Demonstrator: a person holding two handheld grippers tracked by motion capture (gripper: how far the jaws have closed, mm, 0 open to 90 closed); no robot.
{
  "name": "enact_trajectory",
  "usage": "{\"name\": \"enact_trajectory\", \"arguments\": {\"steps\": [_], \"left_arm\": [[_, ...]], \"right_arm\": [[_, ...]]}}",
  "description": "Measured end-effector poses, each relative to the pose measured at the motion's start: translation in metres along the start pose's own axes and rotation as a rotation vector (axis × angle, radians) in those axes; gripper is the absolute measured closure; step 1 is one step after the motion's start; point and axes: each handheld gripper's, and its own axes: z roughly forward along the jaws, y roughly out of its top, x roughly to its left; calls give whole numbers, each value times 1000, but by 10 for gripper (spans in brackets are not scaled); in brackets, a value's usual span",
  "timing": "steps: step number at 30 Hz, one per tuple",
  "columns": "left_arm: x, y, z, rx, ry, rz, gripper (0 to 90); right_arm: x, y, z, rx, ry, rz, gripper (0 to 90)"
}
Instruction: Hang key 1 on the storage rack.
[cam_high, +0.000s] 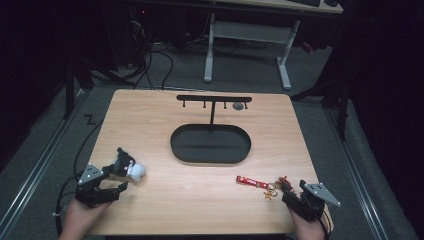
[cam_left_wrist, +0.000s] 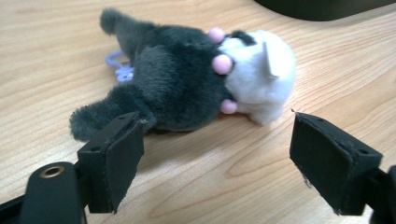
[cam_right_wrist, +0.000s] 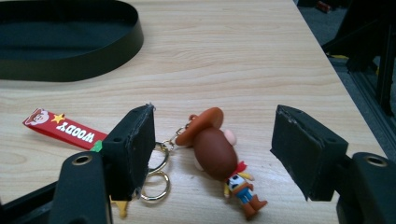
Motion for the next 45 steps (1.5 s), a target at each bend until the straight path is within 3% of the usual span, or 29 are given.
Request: {"name": "enact_trajectory", "arguments": {"steps": [7,15,27,38,45], "left_arm": [[2,0,1,-21,23,-7,176],[3,-1,-3,-57,45,-5,188],[1,-4,-1,-33,47,37,241],[-4,-4,2,-30,58,80,249],[-9,-4,1,-39,33,70,256]], "right_arm": [[9,-2,3,12,31,-77,313],[14,-2,5,13,59,-100,310],[22,0,8,38,103,-119,322],[53,0,16,45,158,-190,318],[73,-1,19,55,210,-238,309]]}}
